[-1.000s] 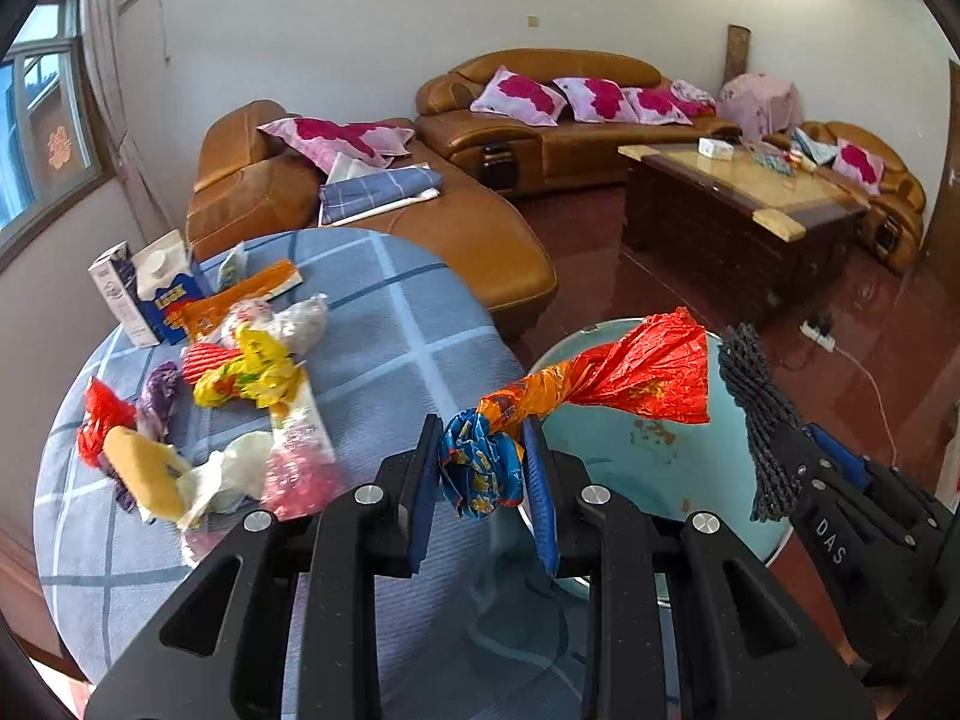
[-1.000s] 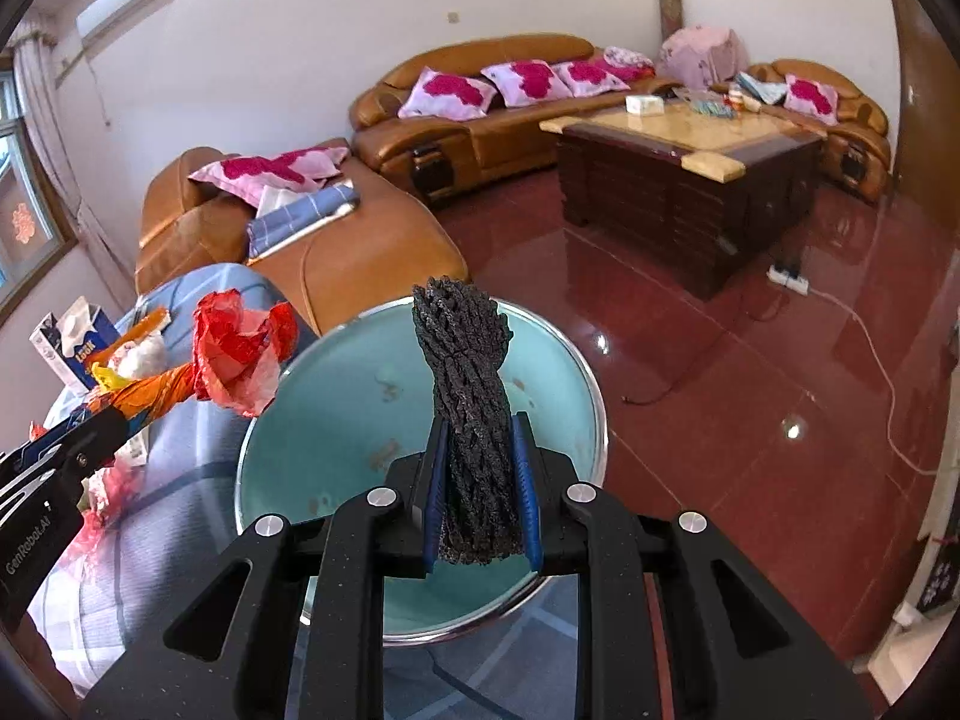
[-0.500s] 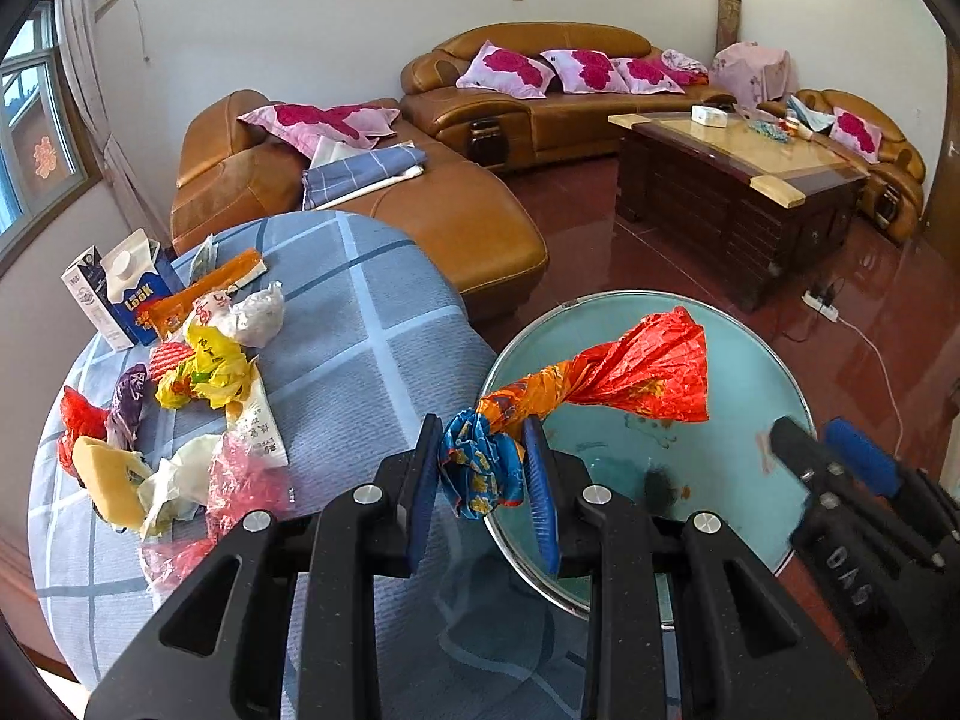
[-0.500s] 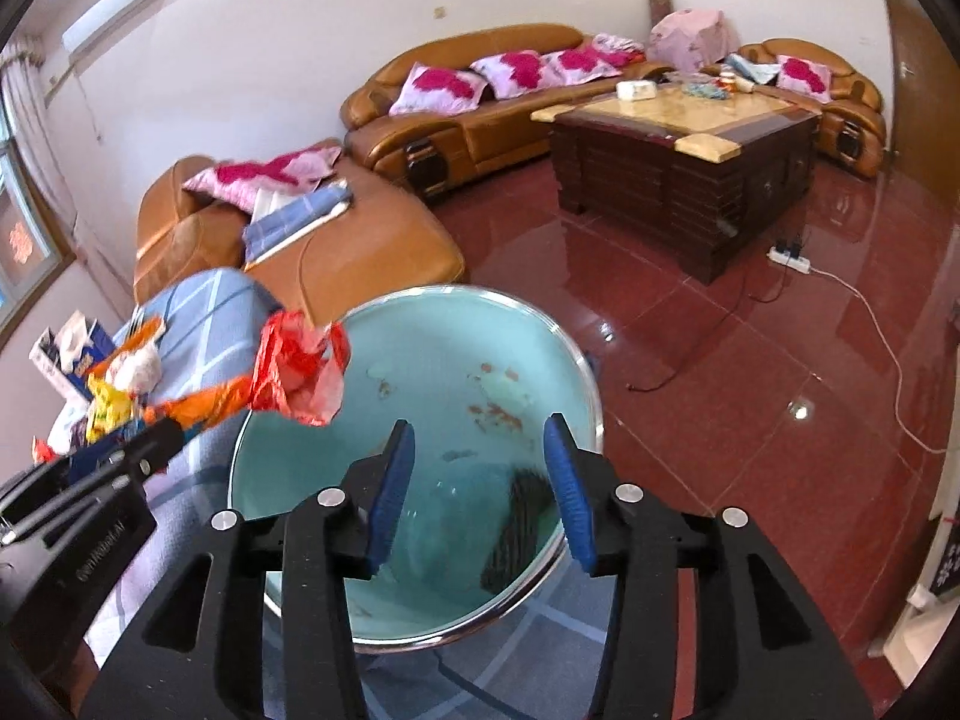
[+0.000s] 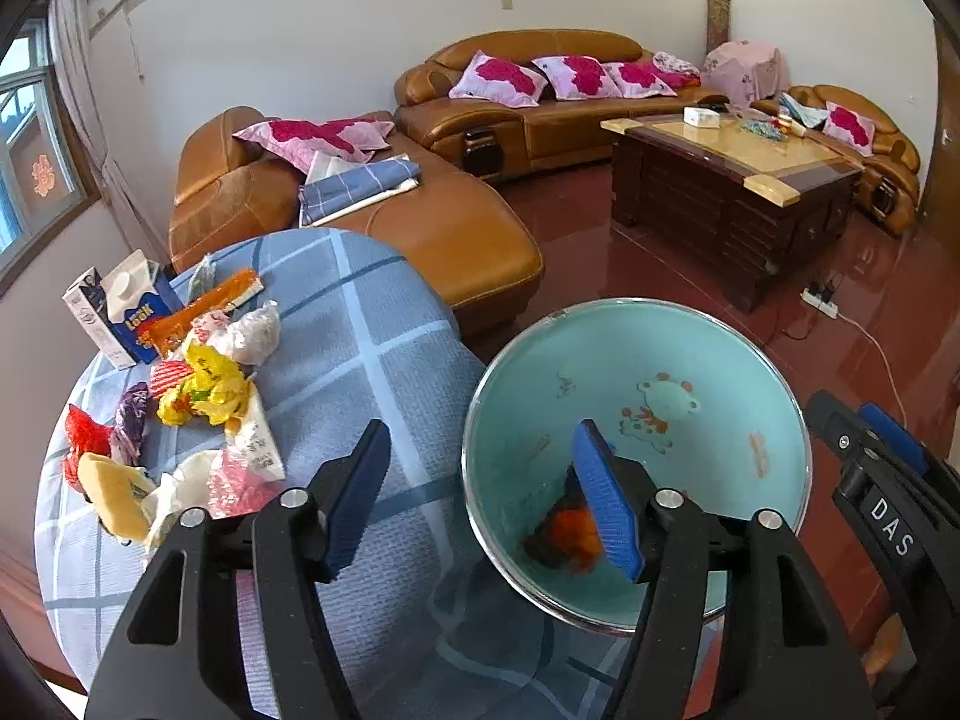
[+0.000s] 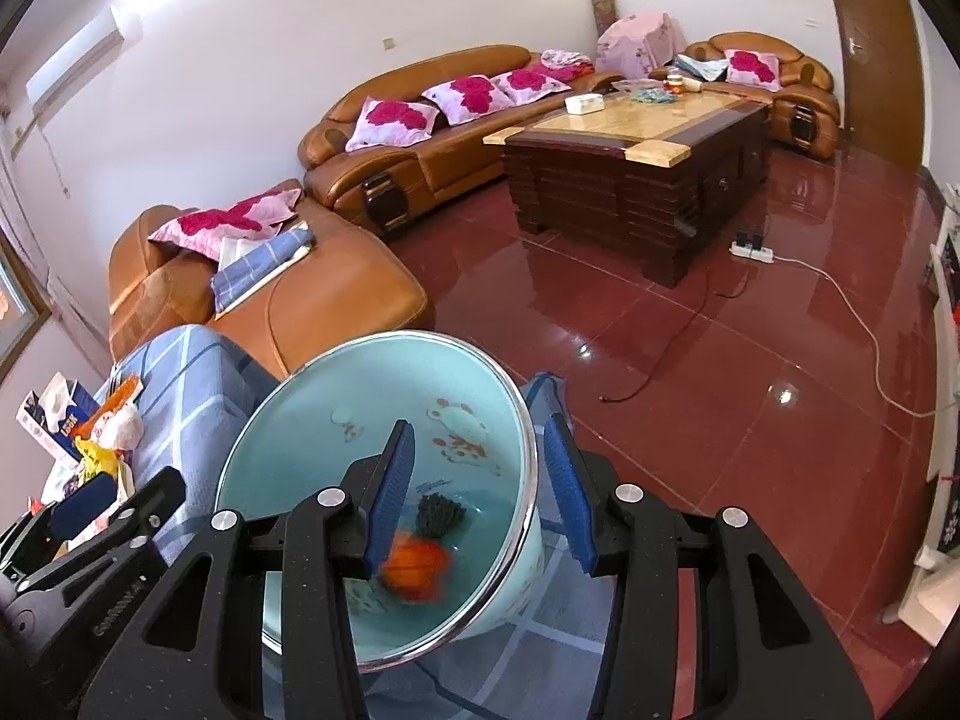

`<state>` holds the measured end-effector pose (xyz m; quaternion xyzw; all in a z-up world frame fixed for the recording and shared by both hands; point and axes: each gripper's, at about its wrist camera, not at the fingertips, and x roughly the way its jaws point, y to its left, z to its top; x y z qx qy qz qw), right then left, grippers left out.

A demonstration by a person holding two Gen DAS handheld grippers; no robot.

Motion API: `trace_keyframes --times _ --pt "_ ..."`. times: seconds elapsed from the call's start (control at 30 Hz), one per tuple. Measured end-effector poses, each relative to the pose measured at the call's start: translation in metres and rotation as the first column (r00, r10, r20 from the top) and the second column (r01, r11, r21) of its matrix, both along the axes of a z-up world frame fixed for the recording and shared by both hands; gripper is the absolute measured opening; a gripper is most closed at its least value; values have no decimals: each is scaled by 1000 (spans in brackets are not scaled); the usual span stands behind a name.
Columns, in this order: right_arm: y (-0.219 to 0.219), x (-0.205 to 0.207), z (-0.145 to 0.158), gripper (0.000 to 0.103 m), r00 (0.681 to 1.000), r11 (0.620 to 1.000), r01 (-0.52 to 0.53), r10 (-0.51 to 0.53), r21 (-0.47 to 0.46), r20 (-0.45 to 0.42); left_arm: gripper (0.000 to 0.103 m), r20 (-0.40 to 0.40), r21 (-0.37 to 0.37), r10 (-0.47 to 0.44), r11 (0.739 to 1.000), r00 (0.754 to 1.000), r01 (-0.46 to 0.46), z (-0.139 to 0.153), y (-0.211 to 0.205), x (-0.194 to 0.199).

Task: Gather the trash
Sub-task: 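Drop the black scrubber into the light-blue bucket with the right tool while the left drops the blue wrapper in, then grasp the pink plastic bag with the right tool while the left tool grasps the yellow sponge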

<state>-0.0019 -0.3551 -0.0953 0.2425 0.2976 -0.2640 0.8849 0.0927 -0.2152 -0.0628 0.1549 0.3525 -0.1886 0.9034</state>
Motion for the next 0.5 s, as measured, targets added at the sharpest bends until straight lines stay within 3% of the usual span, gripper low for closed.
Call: trace_keyframes --times 0.5 --pt "33 4 13 45 997 996 -70 71 -60 22 76 9 -36 89 995 996 -89 11 52 -1"
